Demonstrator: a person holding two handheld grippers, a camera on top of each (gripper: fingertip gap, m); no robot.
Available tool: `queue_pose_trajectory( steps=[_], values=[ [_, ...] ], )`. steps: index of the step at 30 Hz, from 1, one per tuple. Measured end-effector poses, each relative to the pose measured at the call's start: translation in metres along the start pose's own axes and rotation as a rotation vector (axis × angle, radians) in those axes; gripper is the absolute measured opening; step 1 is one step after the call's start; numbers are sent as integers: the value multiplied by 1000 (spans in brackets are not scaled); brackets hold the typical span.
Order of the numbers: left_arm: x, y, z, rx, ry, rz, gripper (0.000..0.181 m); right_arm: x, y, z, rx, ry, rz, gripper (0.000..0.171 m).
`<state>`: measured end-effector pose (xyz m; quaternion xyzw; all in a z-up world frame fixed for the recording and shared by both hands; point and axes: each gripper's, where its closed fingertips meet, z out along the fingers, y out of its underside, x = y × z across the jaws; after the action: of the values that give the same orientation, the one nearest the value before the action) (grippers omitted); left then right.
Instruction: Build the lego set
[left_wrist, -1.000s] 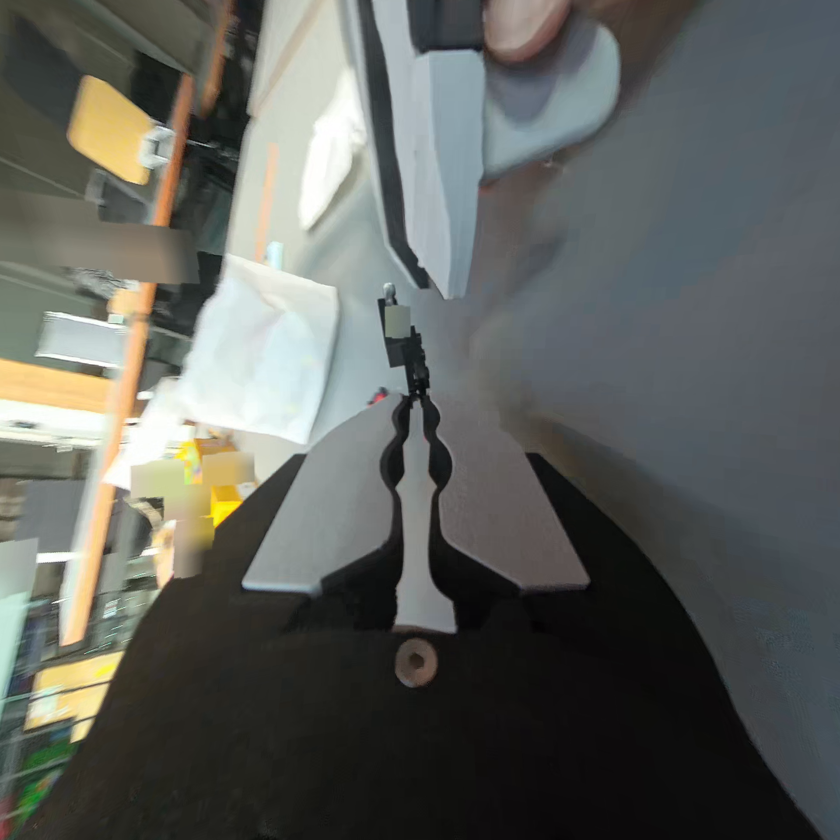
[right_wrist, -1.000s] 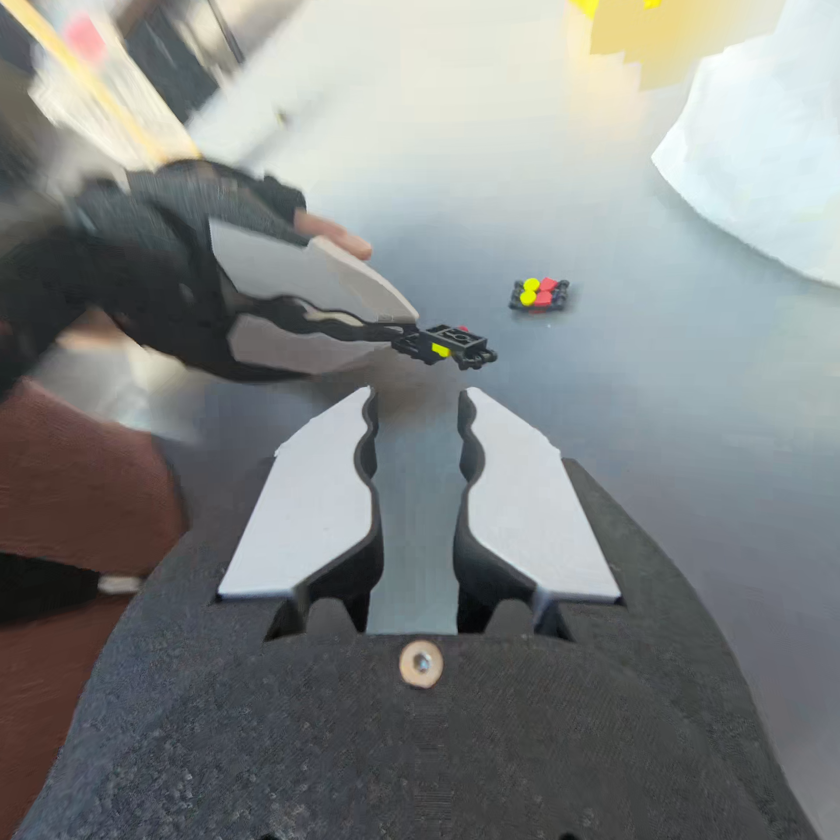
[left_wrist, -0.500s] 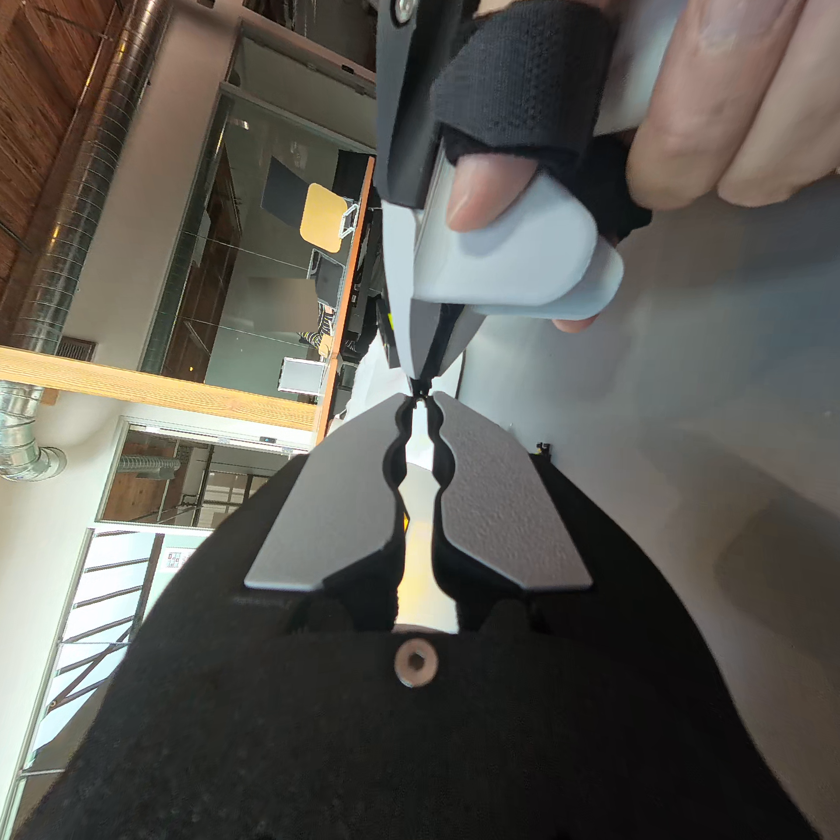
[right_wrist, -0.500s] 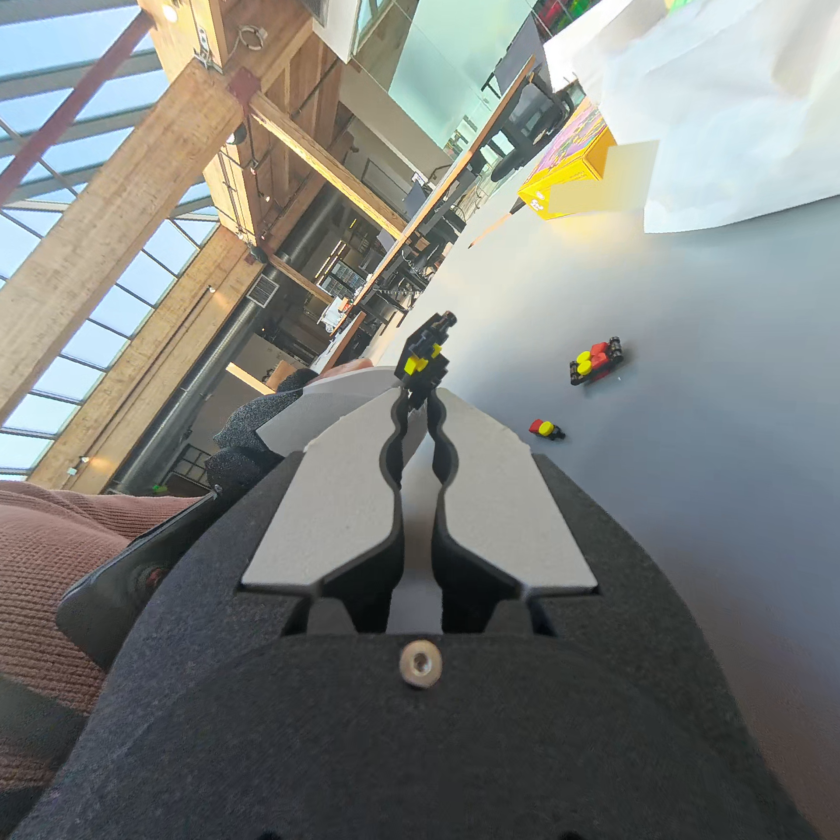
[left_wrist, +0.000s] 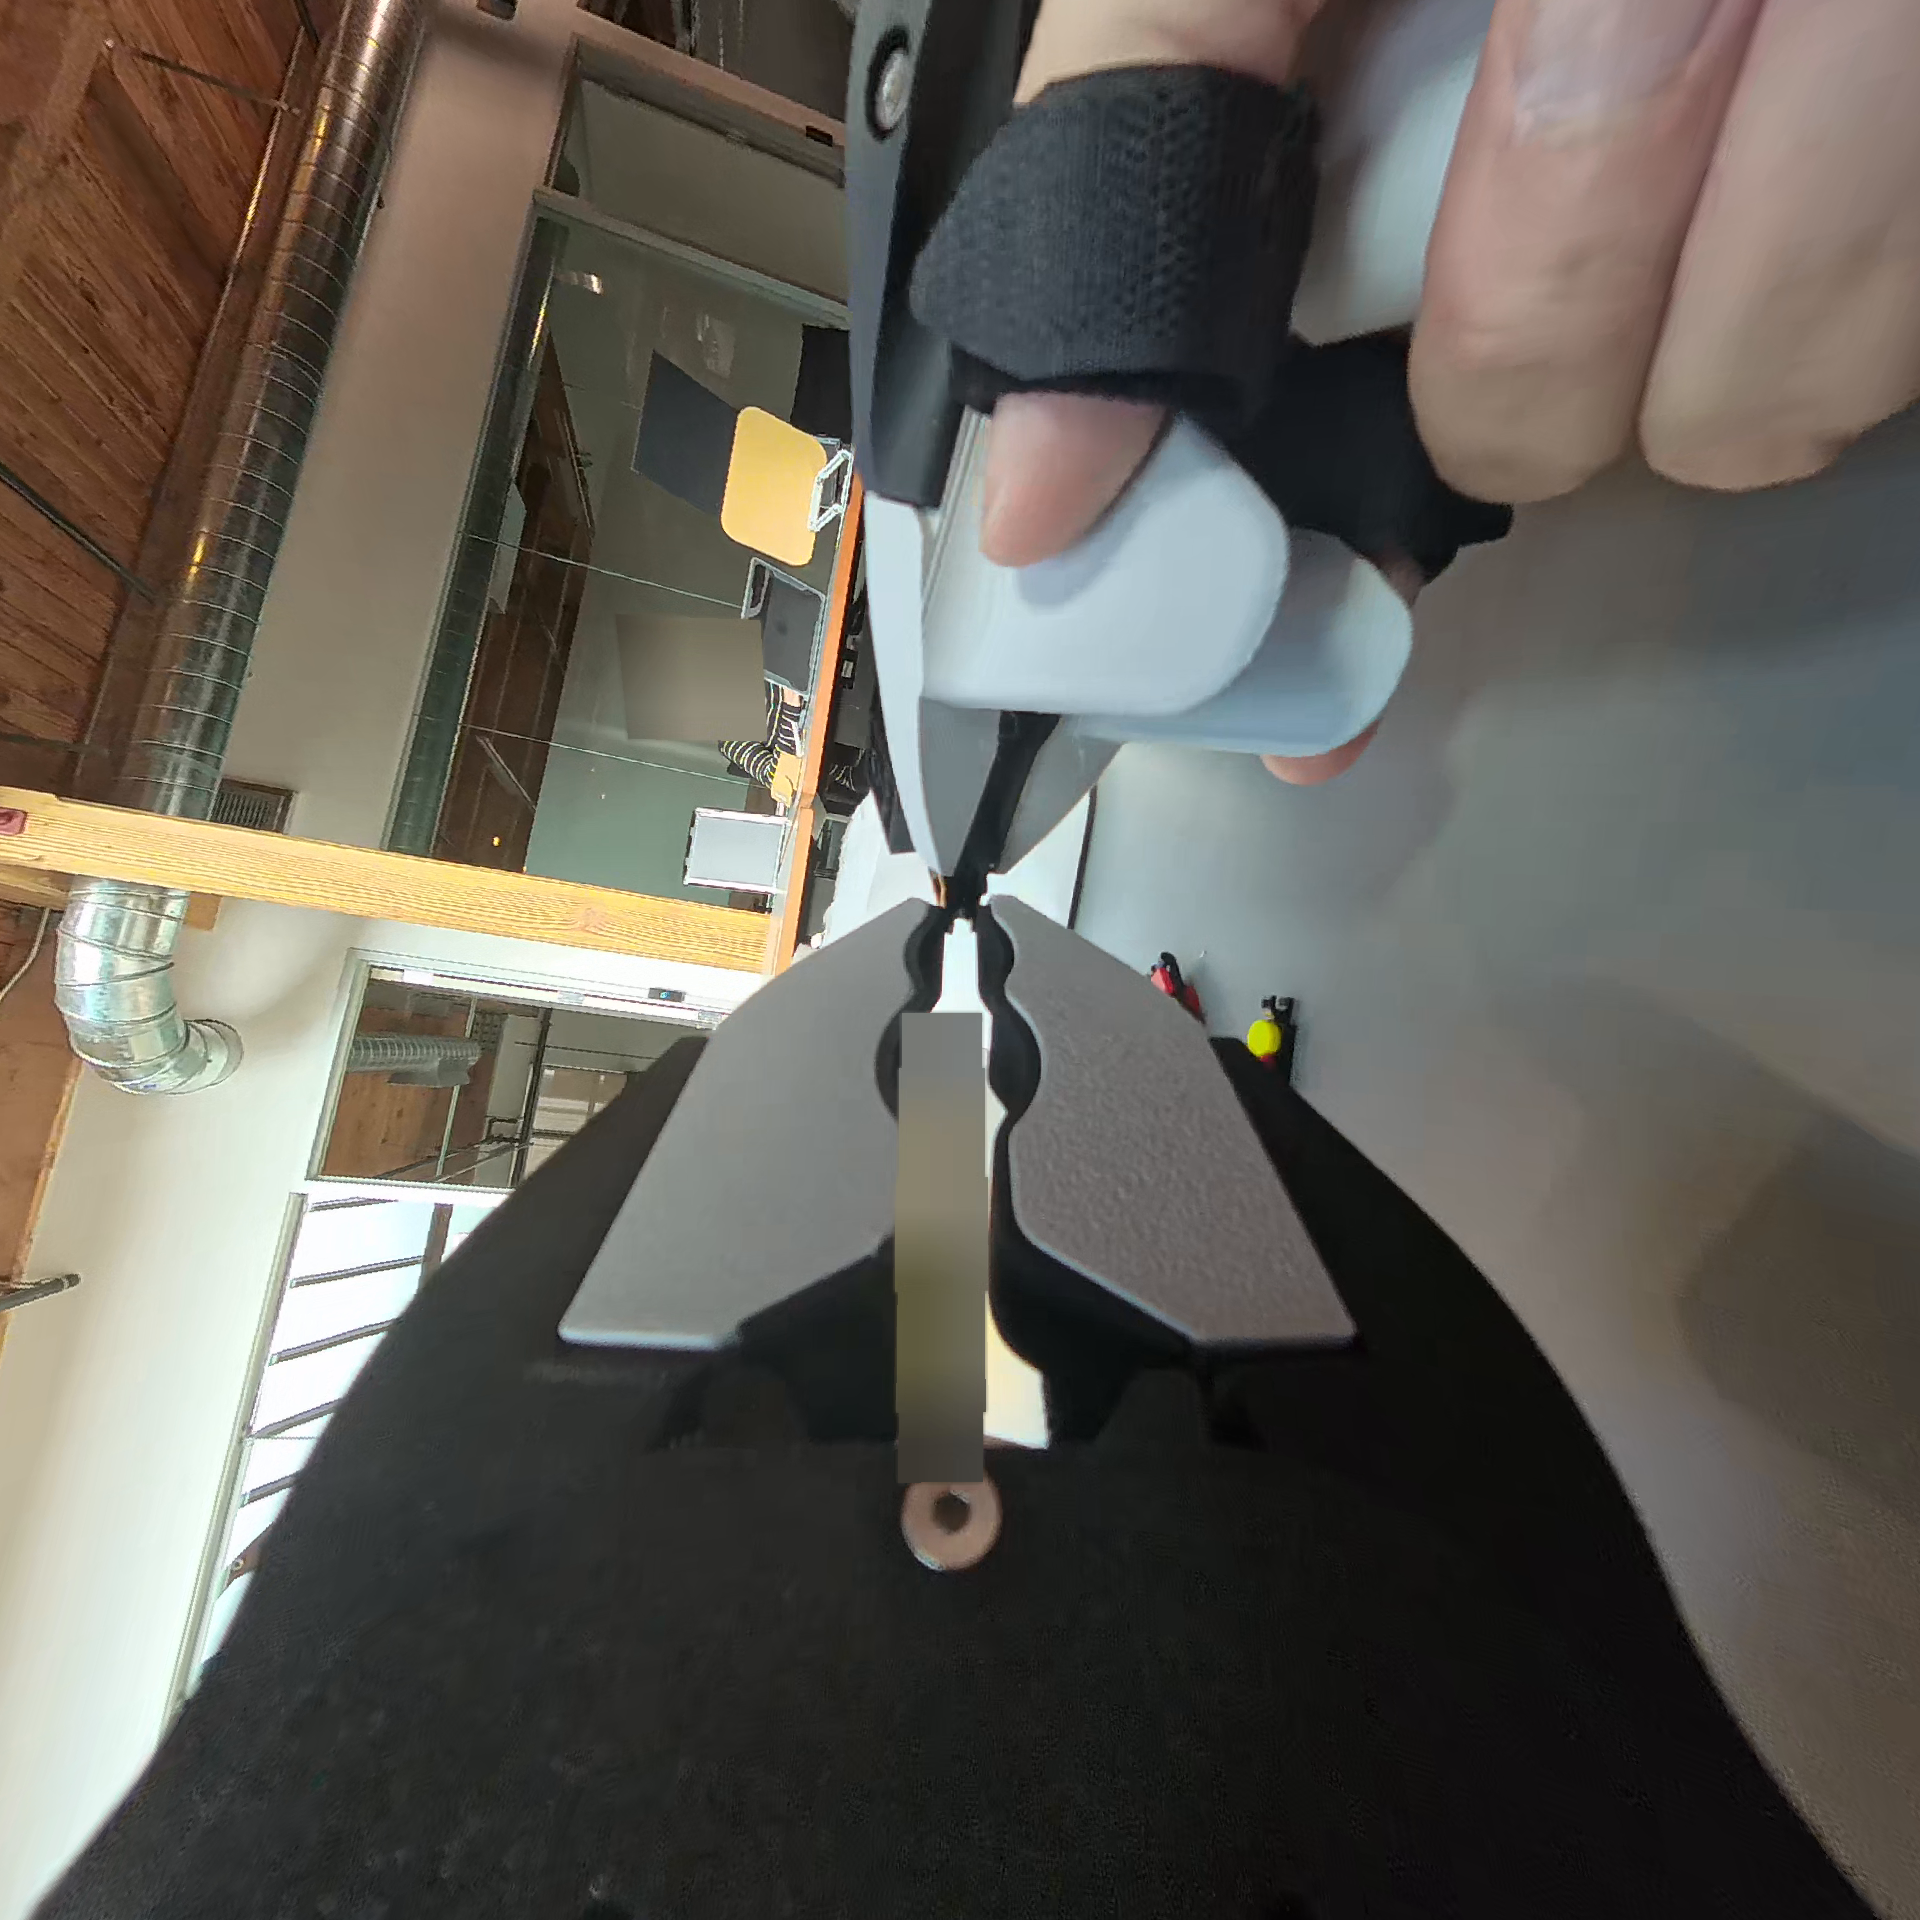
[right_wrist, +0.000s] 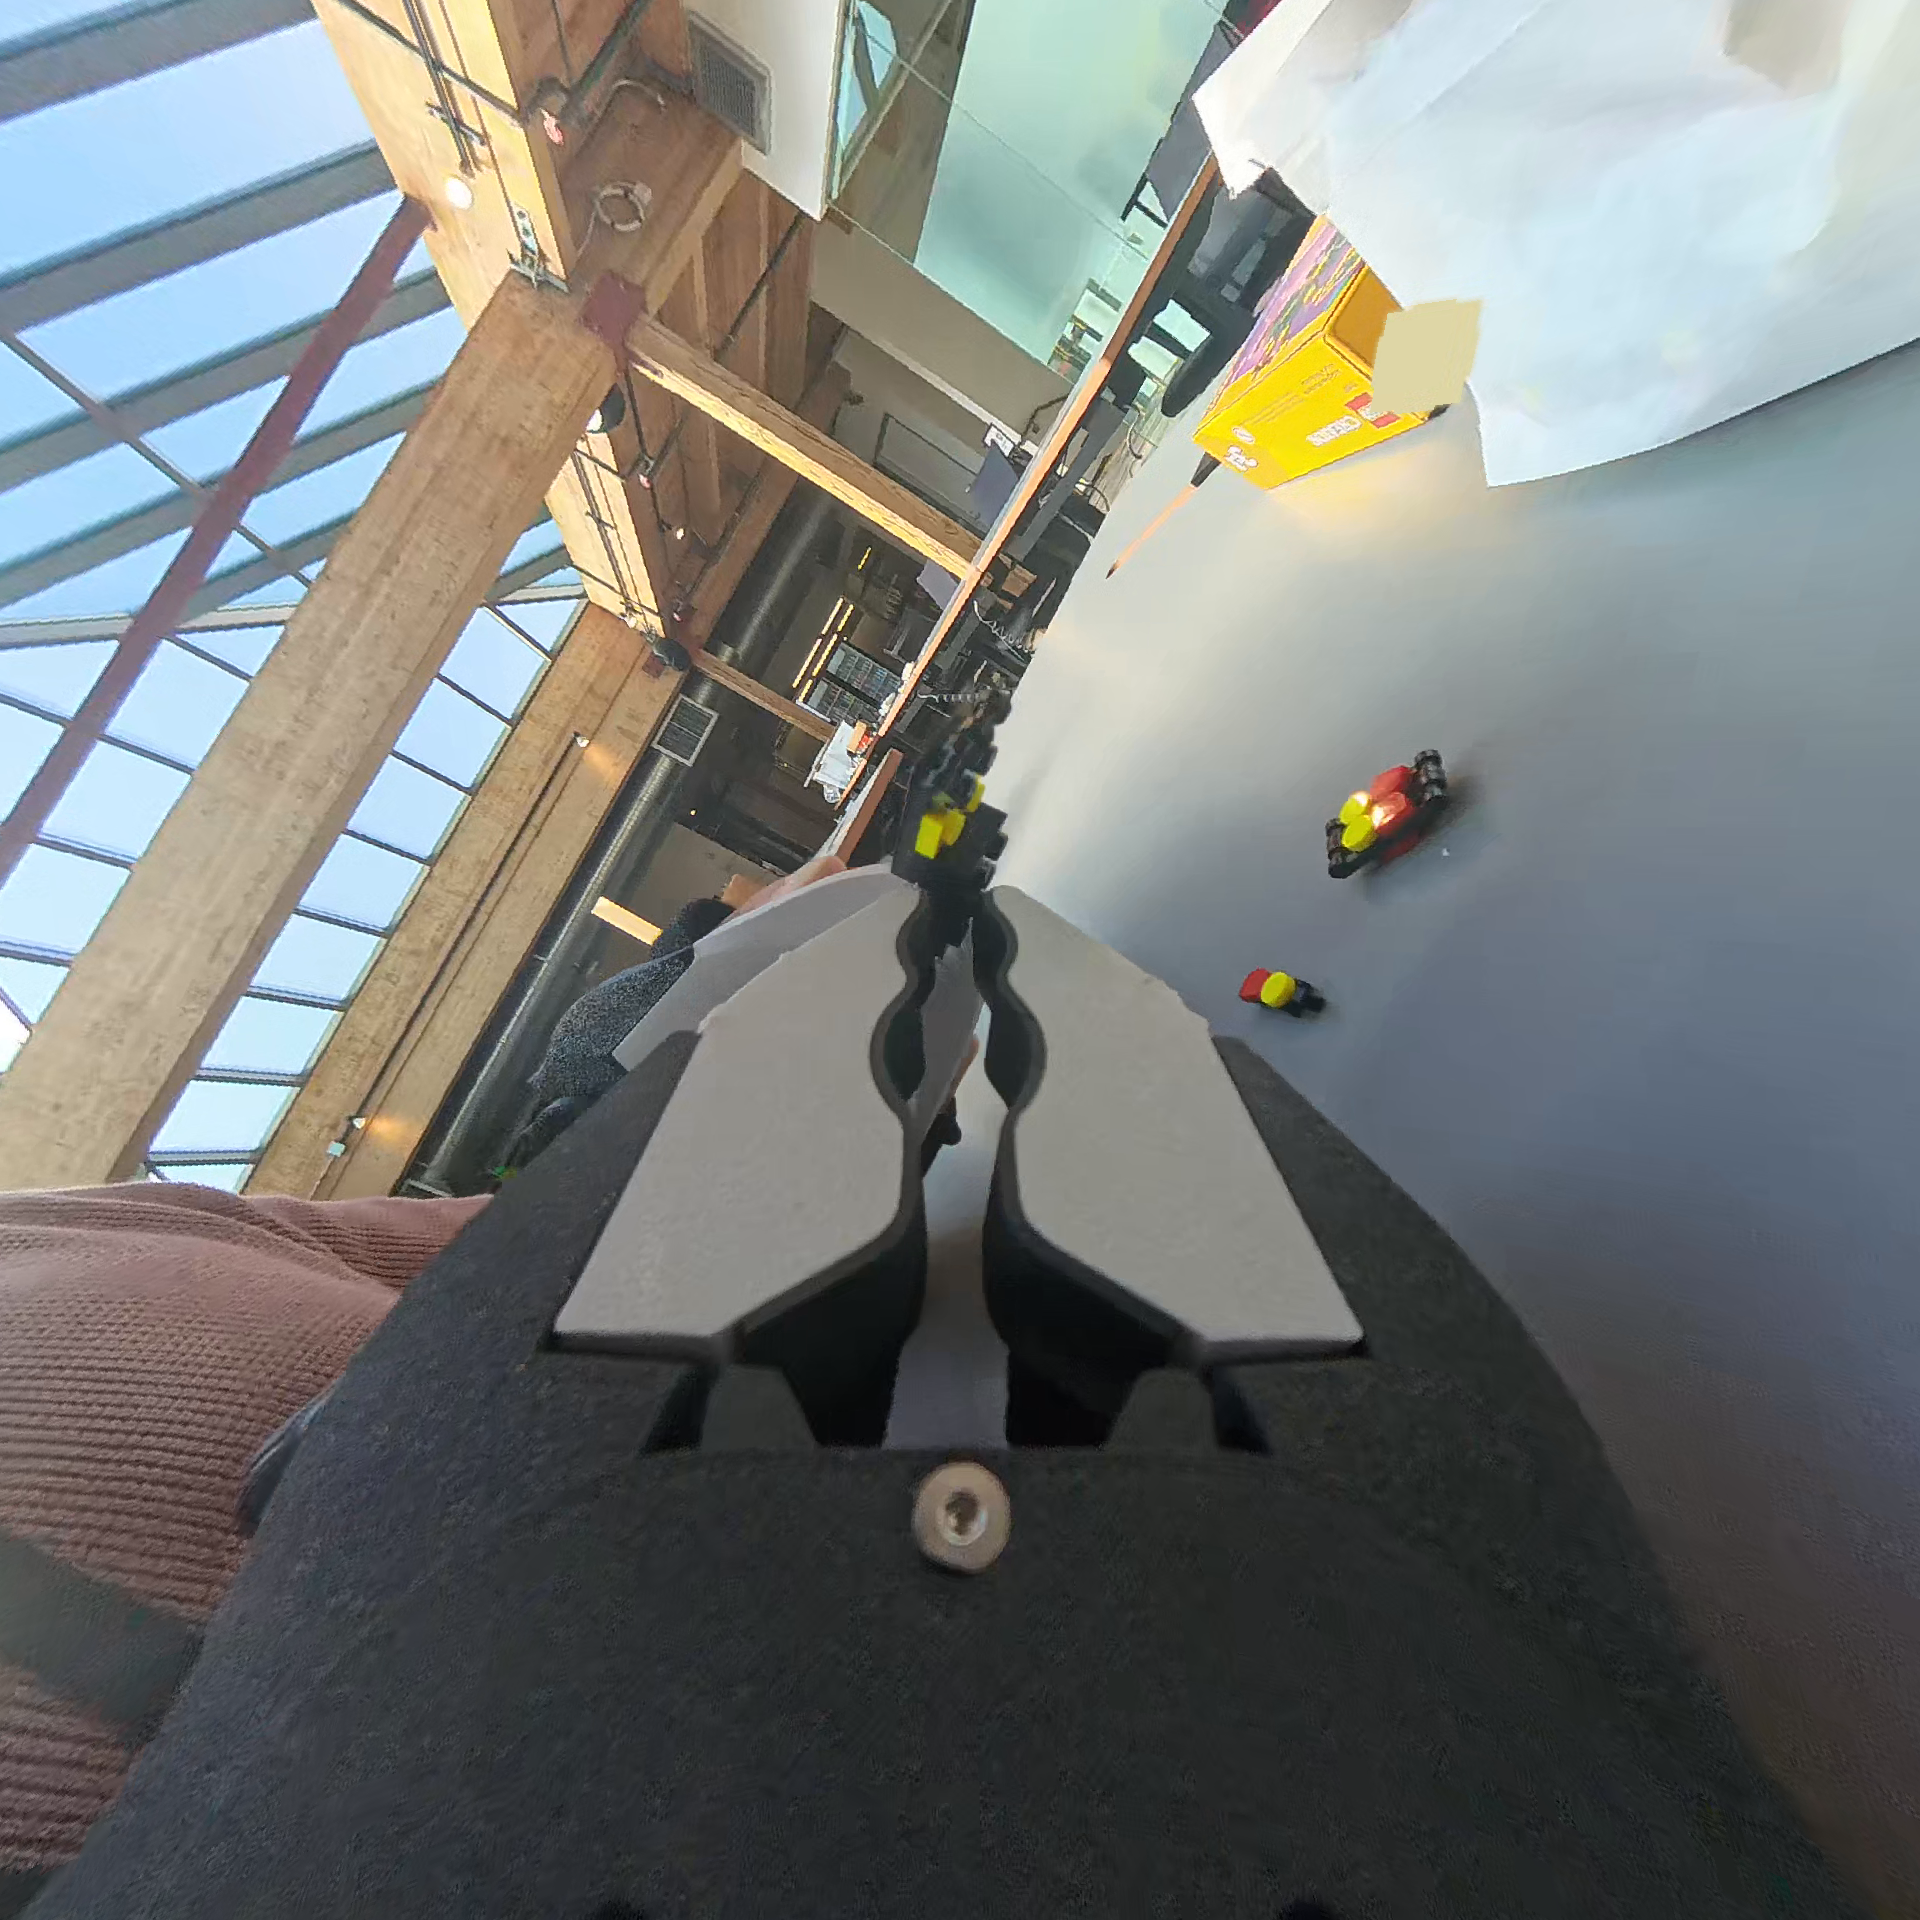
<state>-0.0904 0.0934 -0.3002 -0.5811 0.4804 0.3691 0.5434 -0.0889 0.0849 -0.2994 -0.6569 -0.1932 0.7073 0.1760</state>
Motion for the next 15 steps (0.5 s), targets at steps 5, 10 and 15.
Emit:
queue_pose_trajectory(
  steps=[5,10,15],
  values=[
    [4,2,-3,27,108,-181,6,0,7,-1,-108,127,-333,7],
    [6,4,-7,47,182,-288,5,20,6,-10,-210,301,-548,6],
    [-7,18,1,29,188,-289,5,21,-12,-17,-222,325,-589,6]
  ],
)
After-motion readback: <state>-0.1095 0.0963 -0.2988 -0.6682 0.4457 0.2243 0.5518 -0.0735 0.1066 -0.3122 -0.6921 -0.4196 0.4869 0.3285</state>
